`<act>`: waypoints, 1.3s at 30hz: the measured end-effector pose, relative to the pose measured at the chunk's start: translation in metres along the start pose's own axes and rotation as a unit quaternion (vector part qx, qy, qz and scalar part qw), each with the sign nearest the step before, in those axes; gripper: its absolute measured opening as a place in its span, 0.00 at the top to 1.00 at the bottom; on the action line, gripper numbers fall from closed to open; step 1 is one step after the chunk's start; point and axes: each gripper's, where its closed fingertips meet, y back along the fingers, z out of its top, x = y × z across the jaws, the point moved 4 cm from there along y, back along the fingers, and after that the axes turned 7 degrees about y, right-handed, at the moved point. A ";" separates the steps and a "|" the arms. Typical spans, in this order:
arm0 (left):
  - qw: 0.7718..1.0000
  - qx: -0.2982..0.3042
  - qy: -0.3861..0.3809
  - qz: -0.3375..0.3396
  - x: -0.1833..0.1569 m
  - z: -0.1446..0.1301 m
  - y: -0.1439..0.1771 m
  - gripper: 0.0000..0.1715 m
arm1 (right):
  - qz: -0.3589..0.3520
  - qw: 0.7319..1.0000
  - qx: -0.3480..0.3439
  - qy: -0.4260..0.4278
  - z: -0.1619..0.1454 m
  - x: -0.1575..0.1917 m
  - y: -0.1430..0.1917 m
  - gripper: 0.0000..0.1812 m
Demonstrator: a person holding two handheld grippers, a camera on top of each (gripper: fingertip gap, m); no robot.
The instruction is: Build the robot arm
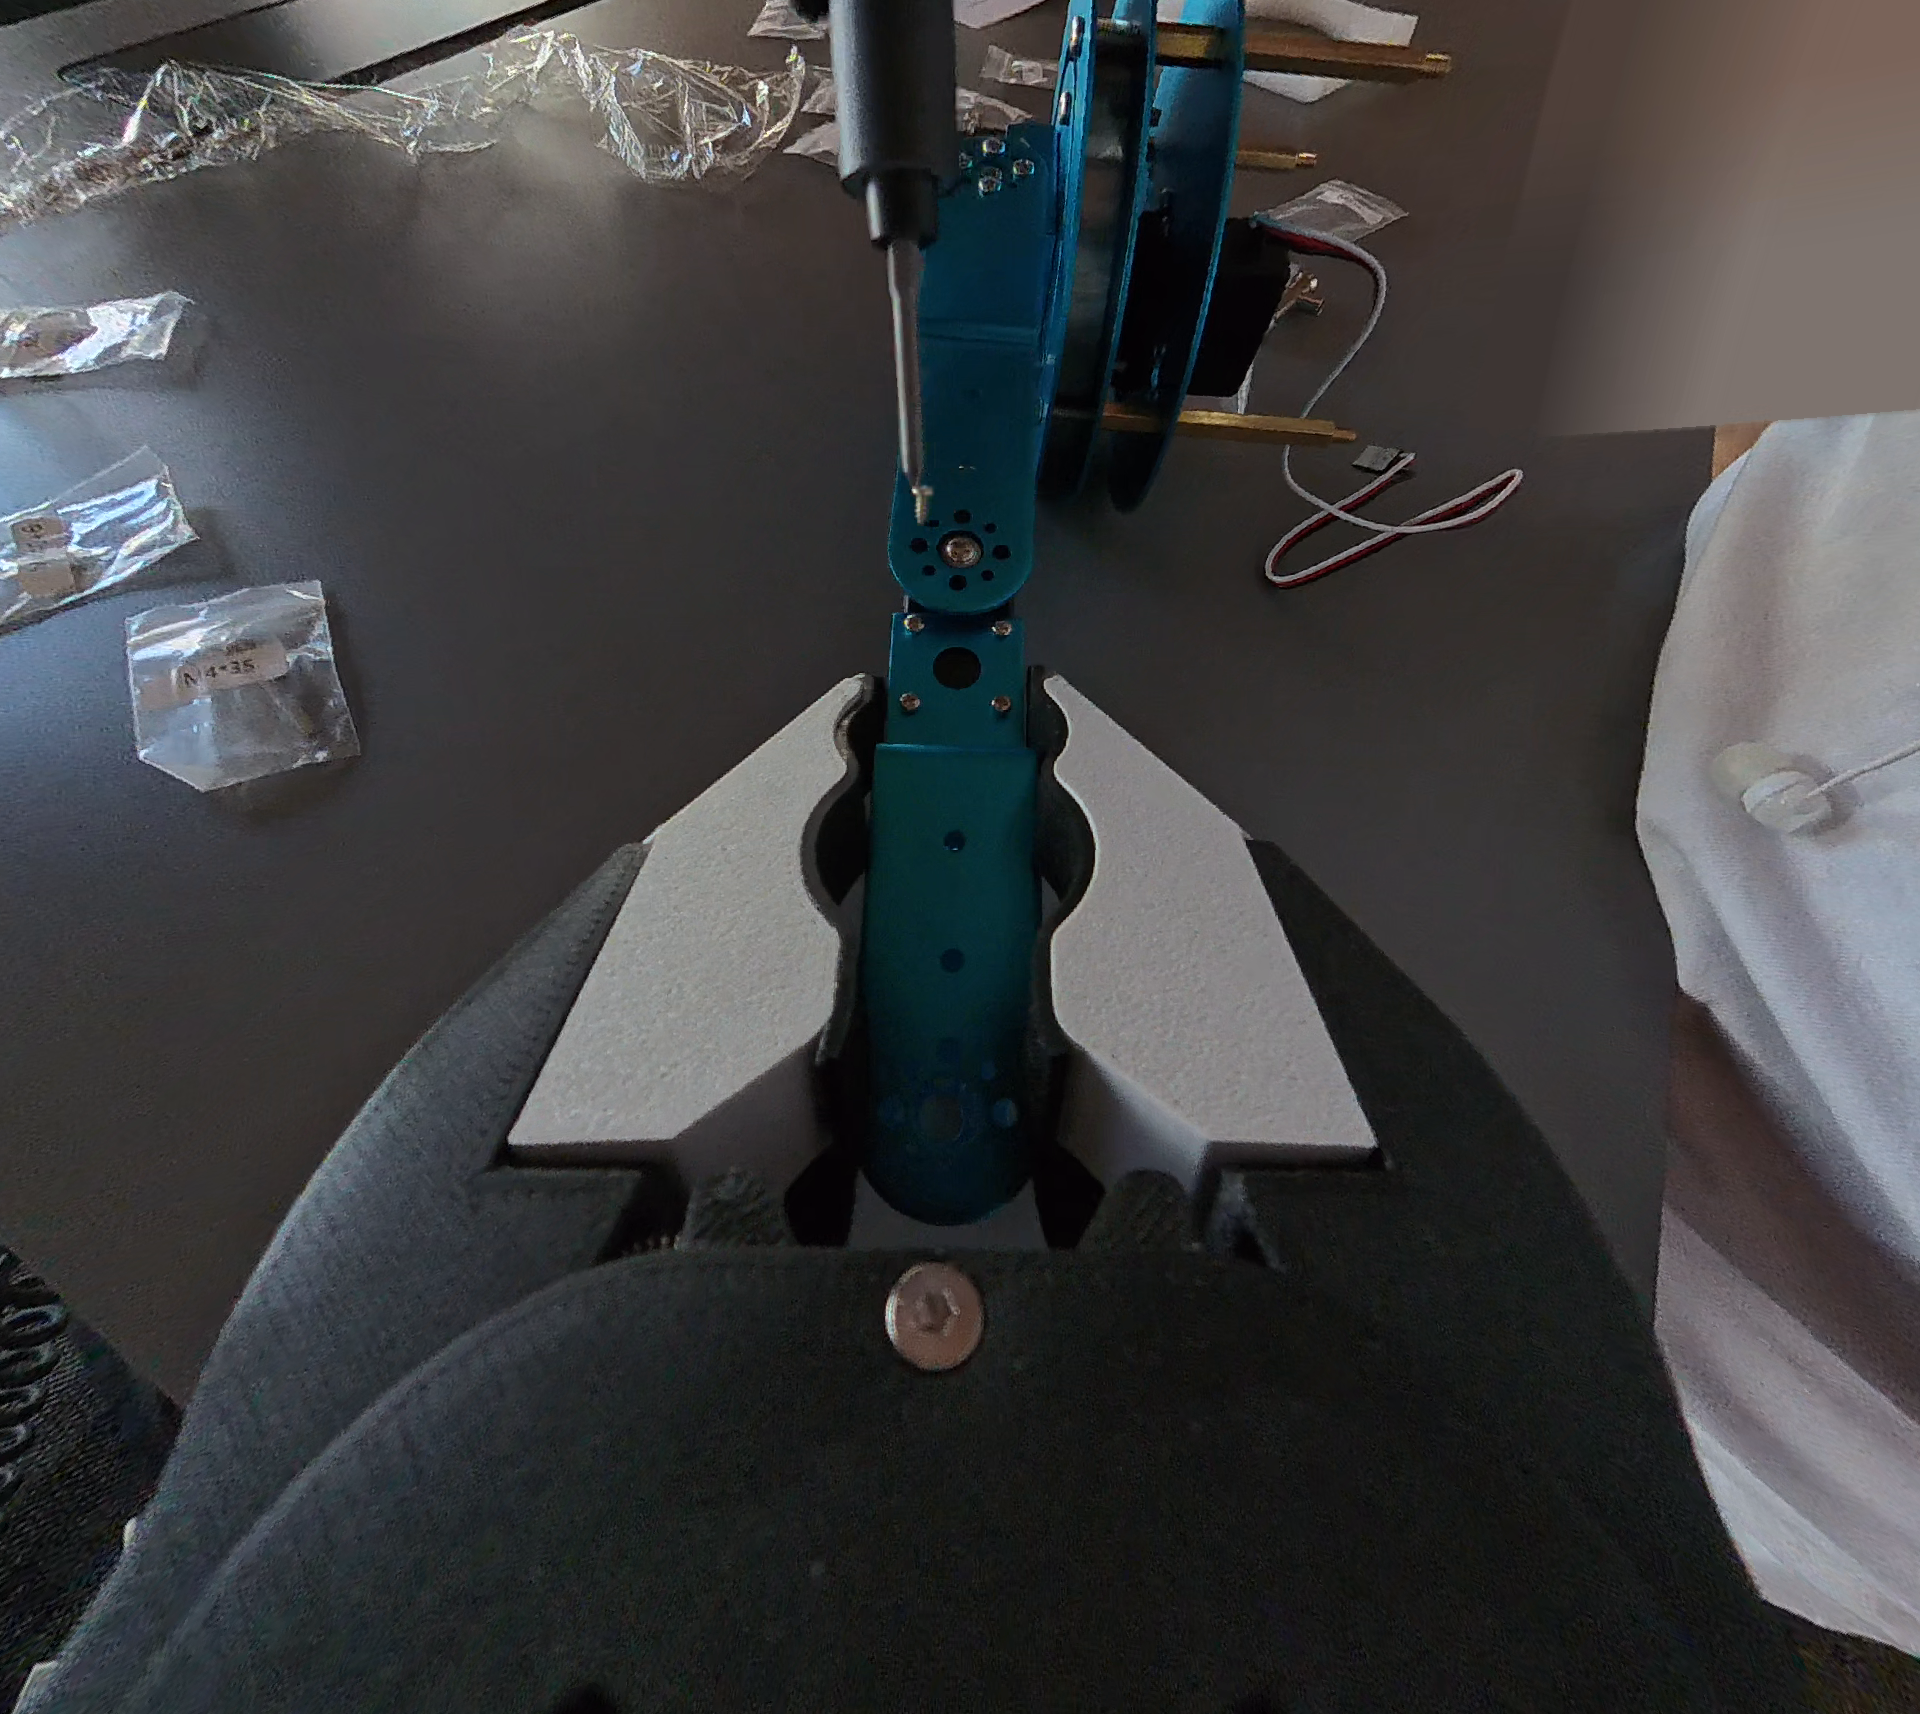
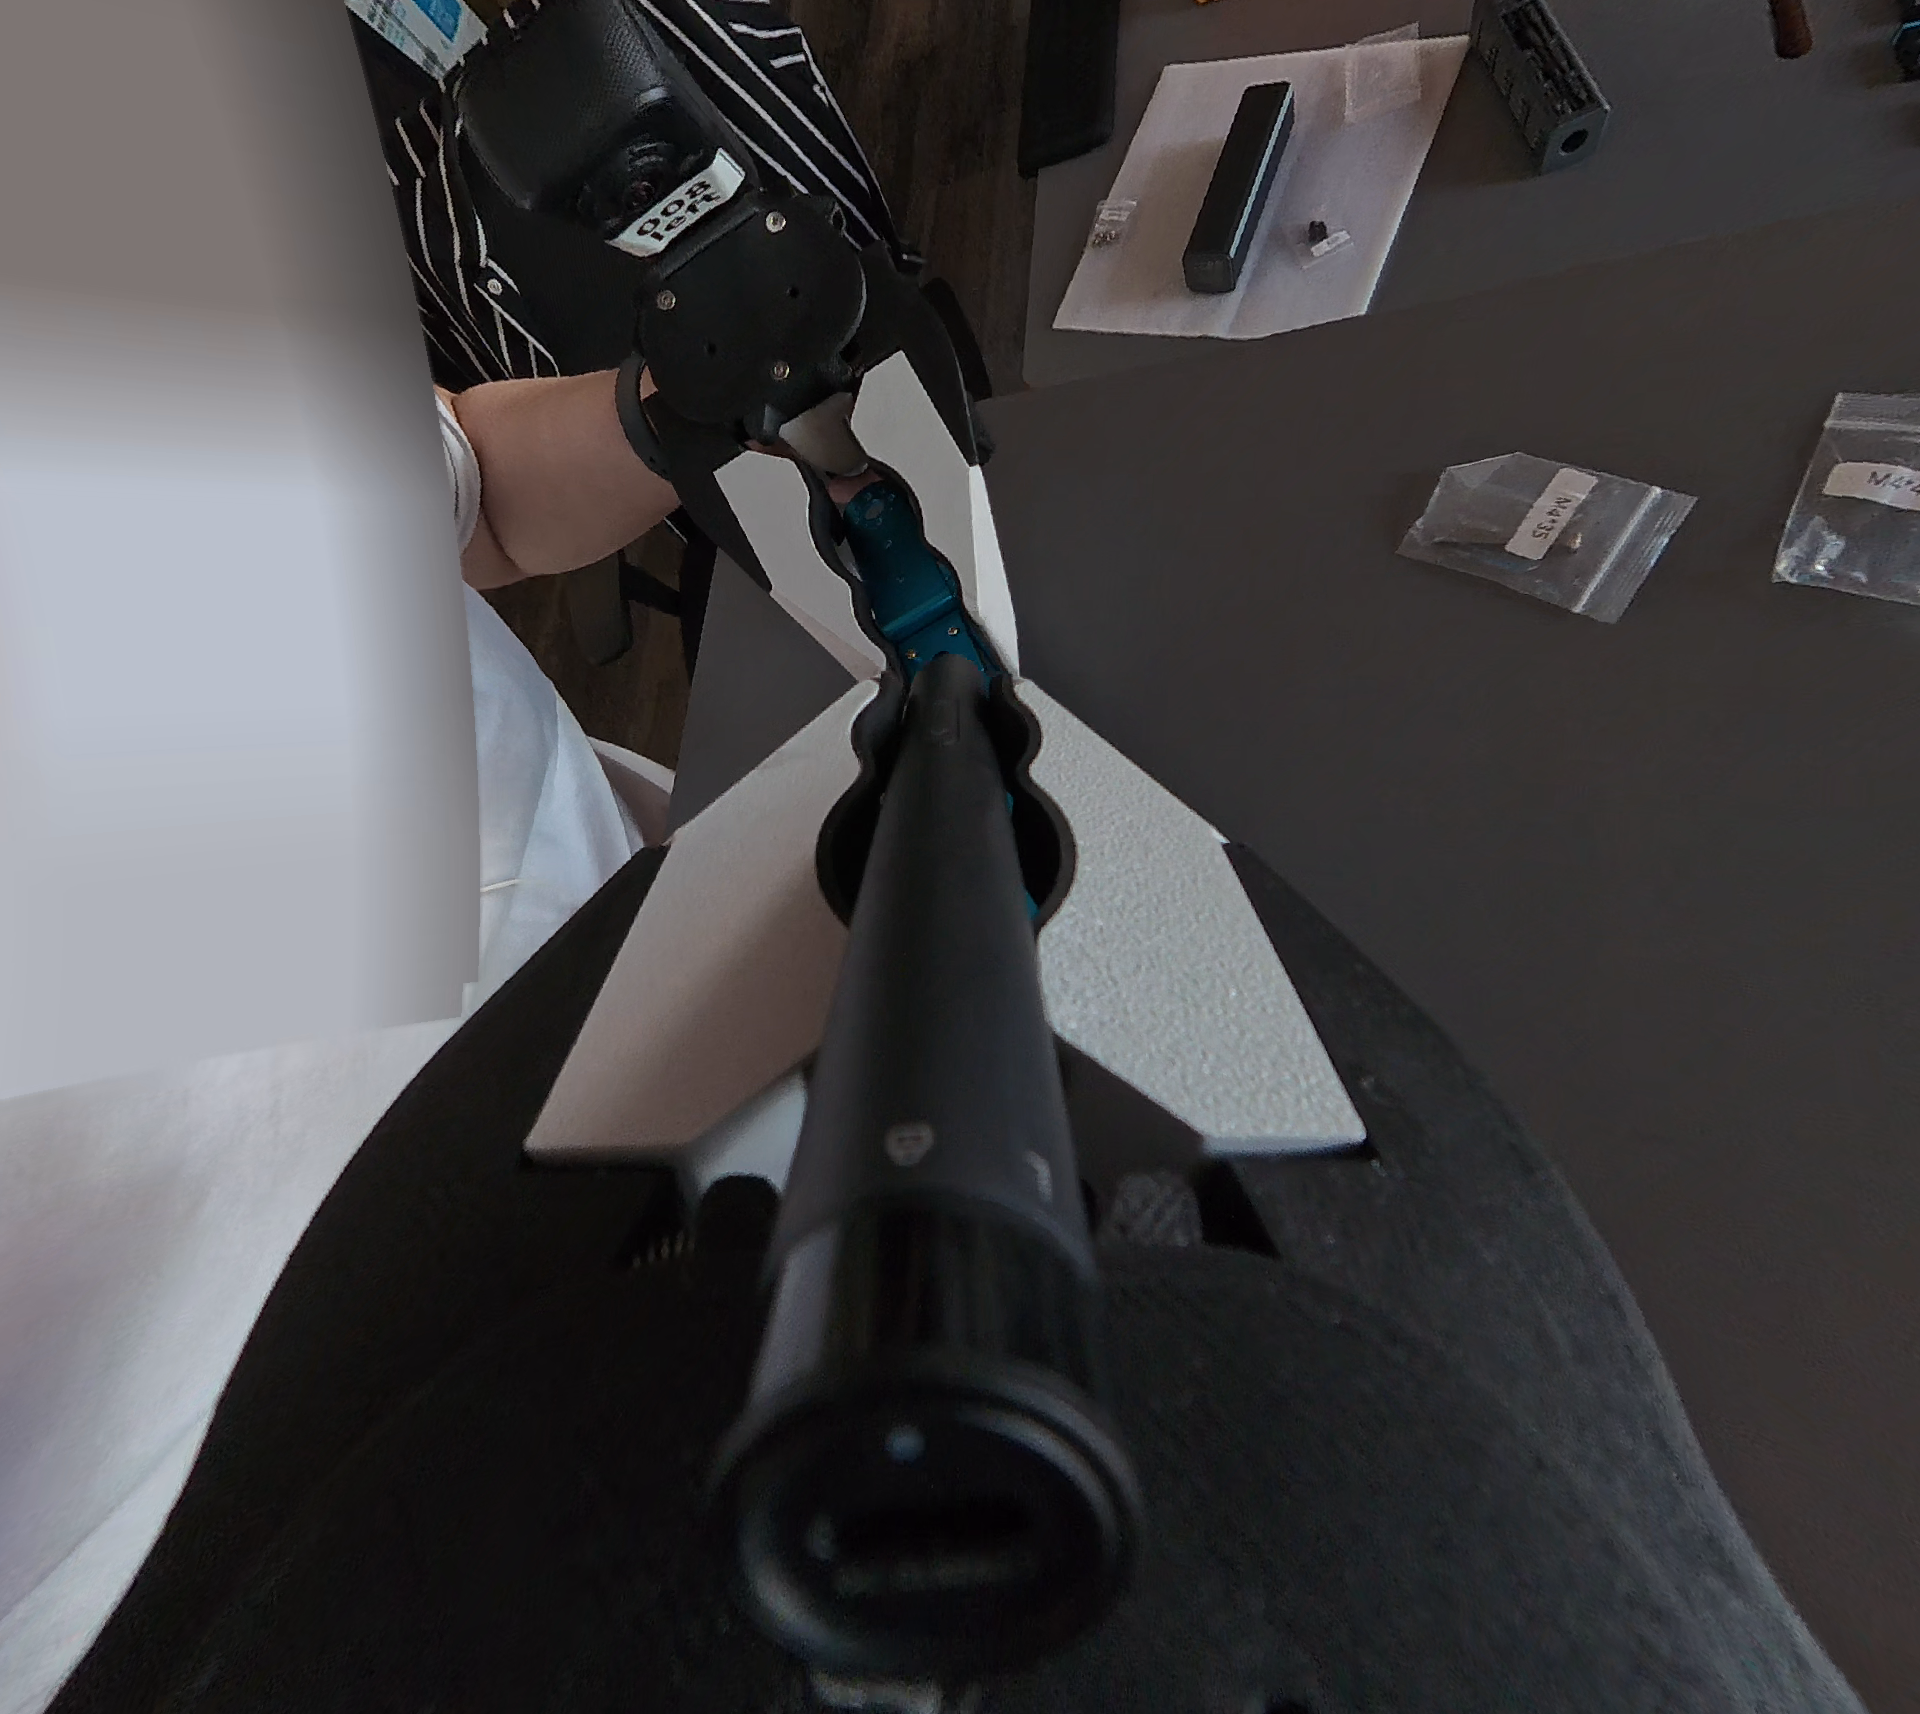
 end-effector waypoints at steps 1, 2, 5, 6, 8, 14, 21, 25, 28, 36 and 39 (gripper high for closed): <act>1.000 0.000 -0.001 -0.001 0.000 0.001 0.000 0.84 | -0.001 1.000 -0.005 -0.002 0.000 -0.002 0.000 0.90; 1.000 0.001 -0.001 -0.002 0.000 0.001 0.000 0.84 | -0.001 1.000 -0.011 -0.006 -0.001 -0.004 0.000 0.90; 1.000 0.005 -0.002 -0.005 0.000 0.003 0.000 0.84 | 0.000 0.999 -0.041 -0.021 0.000 -0.008 -0.002 0.90; 1.000 0.005 -0.001 -0.005 0.000 0.003 0.000 0.84 | 0.002 0.998 -0.050 -0.023 0.000 -0.008 -0.002 0.90; 1.000 0.006 0.002 -0.005 0.000 0.003 0.000 0.85 | 0.001 0.998 -0.058 -0.024 0.000 -0.007 -0.002 0.90; 1.000 0.005 0.010 -0.007 0.000 0.005 0.000 0.85 | -0.003 0.996 -0.080 -0.024 -0.002 -0.003 0.001 0.90; 1.000 0.011 0.010 -0.018 -0.001 0.006 0.001 0.85 | -0.014 0.995 -0.091 -0.023 -0.006 -0.001 0.003 0.90; 1.000 0.014 0.009 -0.022 -0.001 0.007 0.001 0.85 | -0.014 0.995 -0.093 -0.022 -0.008 0.000 0.004 0.90; 1.000 0.015 0.010 -0.022 -0.001 0.007 0.001 0.85 | -0.007 0.995 -0.094 -0.026 -0.008 0.001 0.005 0.90; 1.000 0.020 0.003 -0.022 -0.003 0.009 0.001 0.85 | -0.006 1.000 -0.025 0.007 -0.005 0.006 0.006 0.90; 1.000 0.021 0.001 -0.023 -0.004 0.009 0.001 0.85 | -0.005 0.999 0.009 0.030 0.003 0.012 0.006 0.90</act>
